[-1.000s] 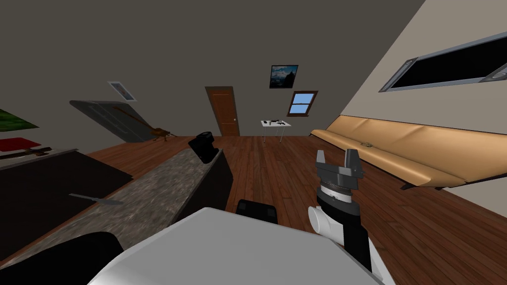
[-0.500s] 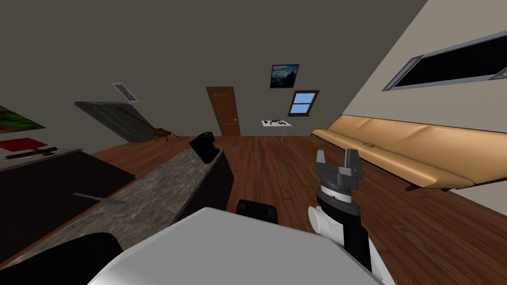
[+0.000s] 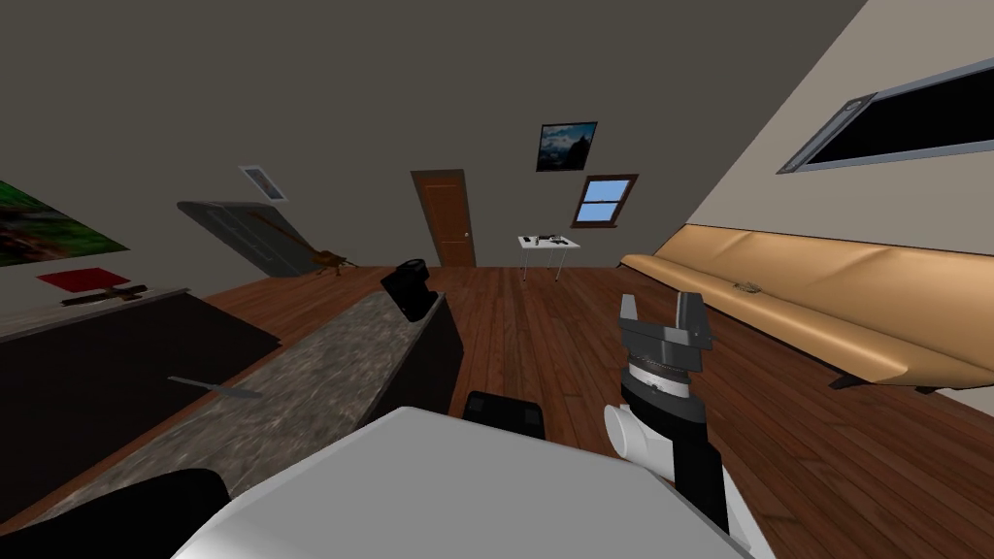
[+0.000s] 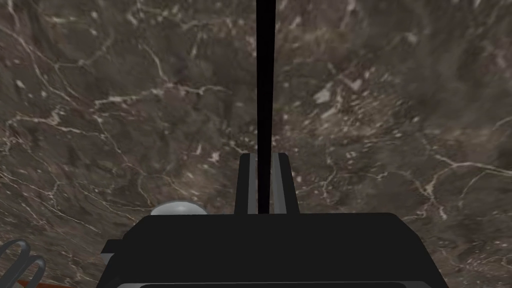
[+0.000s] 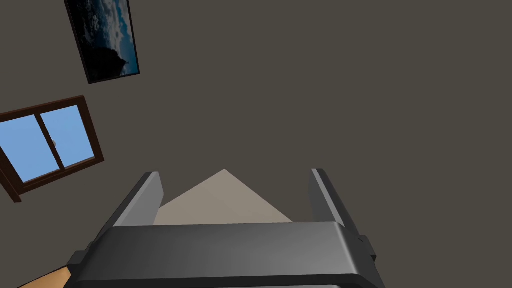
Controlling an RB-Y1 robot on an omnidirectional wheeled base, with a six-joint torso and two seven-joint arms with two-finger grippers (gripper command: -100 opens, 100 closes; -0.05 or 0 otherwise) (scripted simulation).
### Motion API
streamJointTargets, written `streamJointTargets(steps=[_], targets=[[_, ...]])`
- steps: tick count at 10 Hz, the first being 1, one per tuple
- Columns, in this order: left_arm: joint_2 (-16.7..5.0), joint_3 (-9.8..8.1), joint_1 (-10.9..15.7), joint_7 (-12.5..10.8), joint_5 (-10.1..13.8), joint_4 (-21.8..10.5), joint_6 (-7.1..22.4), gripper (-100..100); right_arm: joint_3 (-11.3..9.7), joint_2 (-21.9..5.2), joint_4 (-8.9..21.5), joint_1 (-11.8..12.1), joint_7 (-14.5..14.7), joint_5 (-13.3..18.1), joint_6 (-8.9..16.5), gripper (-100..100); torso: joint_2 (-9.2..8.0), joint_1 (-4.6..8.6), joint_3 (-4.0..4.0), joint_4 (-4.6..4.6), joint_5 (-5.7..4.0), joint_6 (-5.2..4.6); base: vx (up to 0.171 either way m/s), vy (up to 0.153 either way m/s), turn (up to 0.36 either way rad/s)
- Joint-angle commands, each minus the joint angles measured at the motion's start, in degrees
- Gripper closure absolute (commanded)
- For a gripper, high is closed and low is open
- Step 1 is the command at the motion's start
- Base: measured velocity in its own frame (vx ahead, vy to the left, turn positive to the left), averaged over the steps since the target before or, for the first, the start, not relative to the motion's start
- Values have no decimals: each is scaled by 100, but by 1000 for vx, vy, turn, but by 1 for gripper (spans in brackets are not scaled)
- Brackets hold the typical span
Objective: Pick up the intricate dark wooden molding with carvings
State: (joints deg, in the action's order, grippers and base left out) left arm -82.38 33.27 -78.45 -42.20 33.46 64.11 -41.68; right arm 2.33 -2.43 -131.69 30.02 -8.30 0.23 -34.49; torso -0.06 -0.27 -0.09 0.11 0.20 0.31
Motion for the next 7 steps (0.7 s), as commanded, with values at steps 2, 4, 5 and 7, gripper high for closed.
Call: streamJointTargets(steps=[2,4,5,7], targets=[[53,-465,-449,140,-28,437,129,100,0,0,0,-1,0,0,0,0,-1,-2,0,1,3,-5,16,48,38],[152,-813,-787,433,-41,805,389,100,0,0,0,0,0,0,0,0,-2,-5,-2,2,10,1,26,68,86],[152,-962,-939,433,-41,938,389,100,0,0,0,-1,0,0,0,0,-1,-7,-1,2,10,-6,11,31,2],[251,-1254,-1231,723,-55,1214,650,100,-1,1,0,-1,0,0,0,0,-1,11,-1,2,8,-15,16,33,45]])
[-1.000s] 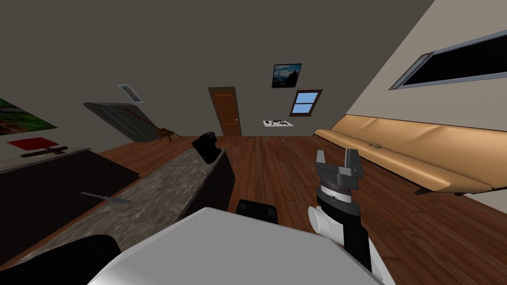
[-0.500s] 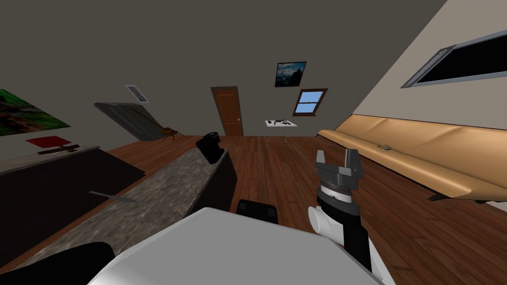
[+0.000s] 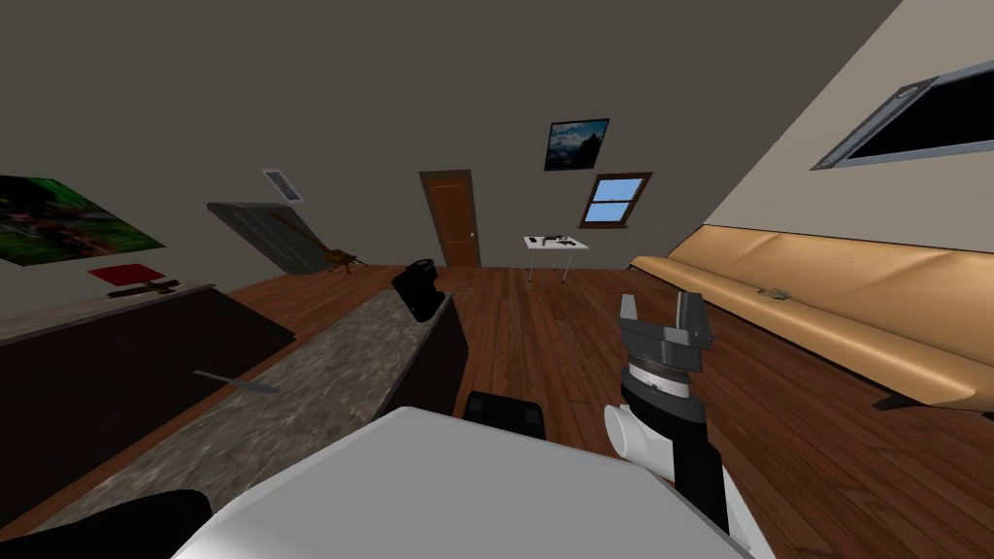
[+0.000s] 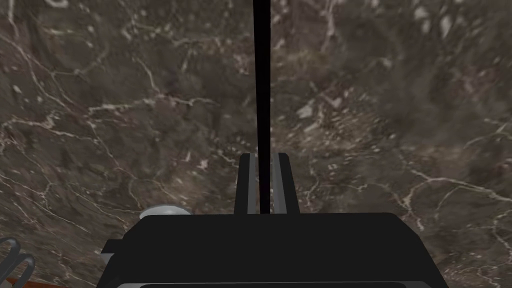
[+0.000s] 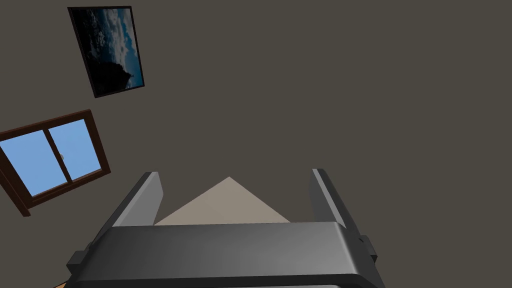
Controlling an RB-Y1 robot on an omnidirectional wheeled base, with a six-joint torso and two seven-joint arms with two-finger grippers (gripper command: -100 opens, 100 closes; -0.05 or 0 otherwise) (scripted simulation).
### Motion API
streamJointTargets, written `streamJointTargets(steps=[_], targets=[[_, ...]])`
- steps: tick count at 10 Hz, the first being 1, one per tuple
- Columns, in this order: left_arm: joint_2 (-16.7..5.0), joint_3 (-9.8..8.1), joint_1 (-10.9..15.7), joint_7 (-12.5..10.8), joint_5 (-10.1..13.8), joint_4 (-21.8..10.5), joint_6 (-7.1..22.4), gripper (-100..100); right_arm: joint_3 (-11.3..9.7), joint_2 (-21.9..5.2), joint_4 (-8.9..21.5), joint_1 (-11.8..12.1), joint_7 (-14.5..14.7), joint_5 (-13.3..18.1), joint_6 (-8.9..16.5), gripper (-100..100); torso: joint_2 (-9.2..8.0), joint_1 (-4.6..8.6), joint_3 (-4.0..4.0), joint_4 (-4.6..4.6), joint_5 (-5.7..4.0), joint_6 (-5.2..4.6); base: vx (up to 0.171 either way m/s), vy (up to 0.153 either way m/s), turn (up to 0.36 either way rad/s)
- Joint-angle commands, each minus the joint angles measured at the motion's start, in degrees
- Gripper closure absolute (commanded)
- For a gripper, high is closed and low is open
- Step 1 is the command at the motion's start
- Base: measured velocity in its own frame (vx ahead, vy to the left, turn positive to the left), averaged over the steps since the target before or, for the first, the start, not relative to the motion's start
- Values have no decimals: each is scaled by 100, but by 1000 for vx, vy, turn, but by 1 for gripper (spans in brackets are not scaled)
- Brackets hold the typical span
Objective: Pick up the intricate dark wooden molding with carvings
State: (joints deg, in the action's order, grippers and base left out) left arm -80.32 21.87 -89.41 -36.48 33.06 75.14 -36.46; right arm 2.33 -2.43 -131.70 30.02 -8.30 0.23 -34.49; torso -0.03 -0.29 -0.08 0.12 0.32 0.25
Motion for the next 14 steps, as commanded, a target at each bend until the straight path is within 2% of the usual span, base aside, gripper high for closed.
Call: streamJointTargets(steps=[1,2,3,5,6,8,9,11,12,14], targets=[[45,-286,-286,152,-15,286,127,100,0,0,0,0,0,0,0,0,0,0,0,0,0,0,35,75,76],[45,-403,-377,152,-15,349,127,100,0,0,0,0,0,0,0,0,4,-6,3,-1,0,-8,10,35,-3],[144,-607,-615,439,-28,580,388,100,-1,0,0,-1,0,0,0,0,2,2,2,0,0,-14,16,75,89],[144,-936,-889,445,-28,857,388,100,0,0,0,0,0,0,0,0,4,-8,4,-2,1,-12,24,52,39],[243,-1114,-1090,718,-42,1068,648,100,-1,0,0,-1,0,0,0,0,6,3,4,-1,0,-18,27,57,91],[243,-1452,-1400,737,-42,1365,648,100,0,0,0,-1,0,0,0,0,6,0,4,-2,-2,-17,20,43,35],[342,-1606,-1562,991,-55,1540,909,100,-1,0,0,-1,0,0,0,0,5,7,3,-1,-3,-22,35,73,96],[342,-1956,-1911,1029,-55,1873,909,100,0,0,0,-1,0,0,0,0,9,-4,6,-2,-3,-21,27,54,37],[441,-2136,-2099,1310,-69,2069,1169,100,-1,0,0,-1,0,0,0,0,6,6,4,-1,-4,-25,38,70,128],[441,-2477,-2424,1322,-69,2381,1169,100,0,0,0,-1,0,0,0,0,11,-2,6,-1,-4,-27,26,50,9]])
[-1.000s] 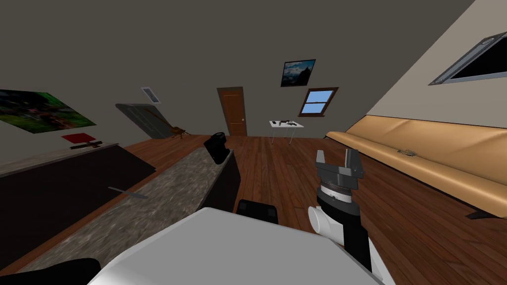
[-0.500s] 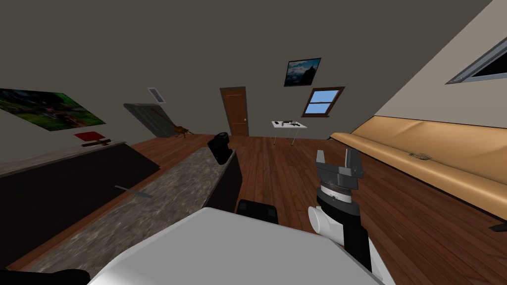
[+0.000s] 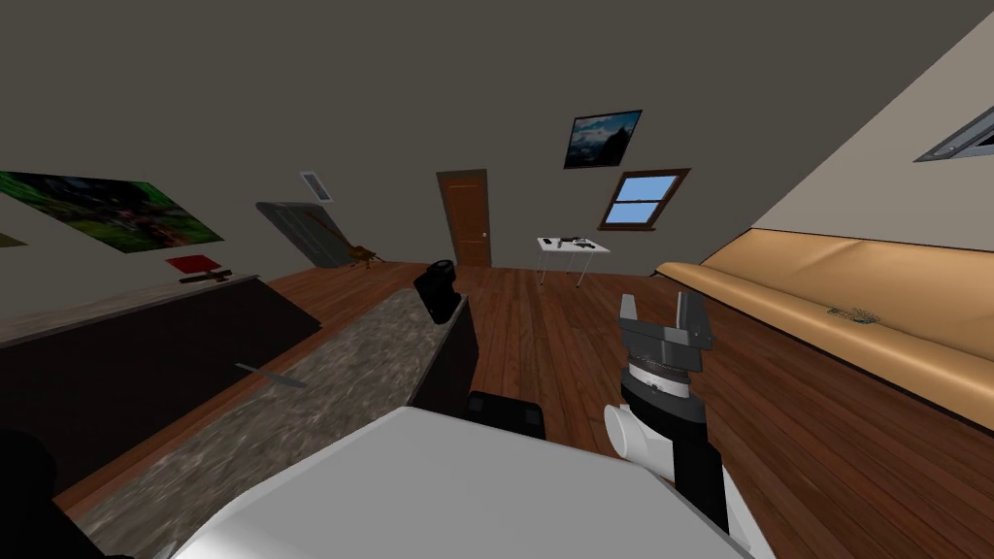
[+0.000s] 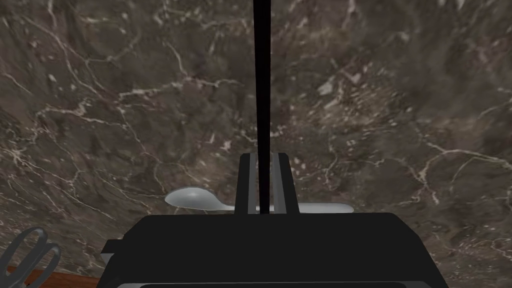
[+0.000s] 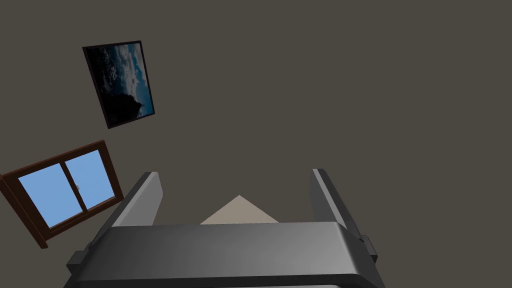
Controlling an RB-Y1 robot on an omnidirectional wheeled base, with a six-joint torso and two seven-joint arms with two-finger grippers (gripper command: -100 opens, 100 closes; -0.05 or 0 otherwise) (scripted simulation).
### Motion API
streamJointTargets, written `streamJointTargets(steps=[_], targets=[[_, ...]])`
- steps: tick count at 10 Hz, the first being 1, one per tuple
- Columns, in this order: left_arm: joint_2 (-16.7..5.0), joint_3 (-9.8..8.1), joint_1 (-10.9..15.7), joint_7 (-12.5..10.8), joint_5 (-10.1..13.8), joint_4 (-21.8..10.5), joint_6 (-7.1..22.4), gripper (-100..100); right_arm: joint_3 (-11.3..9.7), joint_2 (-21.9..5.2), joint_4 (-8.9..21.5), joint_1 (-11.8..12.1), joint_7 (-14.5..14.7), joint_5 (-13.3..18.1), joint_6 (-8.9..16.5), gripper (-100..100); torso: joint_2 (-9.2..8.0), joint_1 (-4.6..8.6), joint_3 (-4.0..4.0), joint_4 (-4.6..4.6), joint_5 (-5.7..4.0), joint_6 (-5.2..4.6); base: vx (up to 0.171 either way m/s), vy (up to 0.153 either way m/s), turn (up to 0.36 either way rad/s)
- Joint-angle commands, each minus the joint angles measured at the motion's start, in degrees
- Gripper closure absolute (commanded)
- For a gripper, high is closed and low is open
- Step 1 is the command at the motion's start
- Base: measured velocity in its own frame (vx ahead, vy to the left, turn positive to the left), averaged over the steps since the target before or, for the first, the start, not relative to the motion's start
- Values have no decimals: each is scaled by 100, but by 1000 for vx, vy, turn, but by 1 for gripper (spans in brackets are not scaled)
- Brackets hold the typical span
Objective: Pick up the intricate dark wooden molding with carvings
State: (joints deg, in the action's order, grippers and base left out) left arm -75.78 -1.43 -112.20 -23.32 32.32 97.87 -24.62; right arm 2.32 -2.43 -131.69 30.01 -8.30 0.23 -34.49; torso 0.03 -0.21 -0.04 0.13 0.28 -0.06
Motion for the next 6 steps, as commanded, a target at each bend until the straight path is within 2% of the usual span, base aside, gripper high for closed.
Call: streamJointTargets(steps=[1,2,4,5,6], targets=[[-12,-204,-145,6,5,108,-14,100,0,0,0,0,0,0,0,0,0,0,0,0,0,0,0,0,0],[87,-393,-348,289,-8,348,246,100,0,0,0,0,0,0,0,0,-7,8,-4,1,-3,0,21,59,115],[87,-737,-657,298,-8,616,246,100,0,0,0,0,0,0,0,0,-4,-6,-2,0,-2,2,22,52,34],[92,-652,-615,296,-8,556,231,100,0,0,0,0,0,0,0,0,-2,2,-1,0,-3,-3,6,9,-16],[90,-680,-627,304,-7,576,238,0,0,0,0,0,0,0,0,0,-7,9,-4,1,-3,3,0,0,0]])
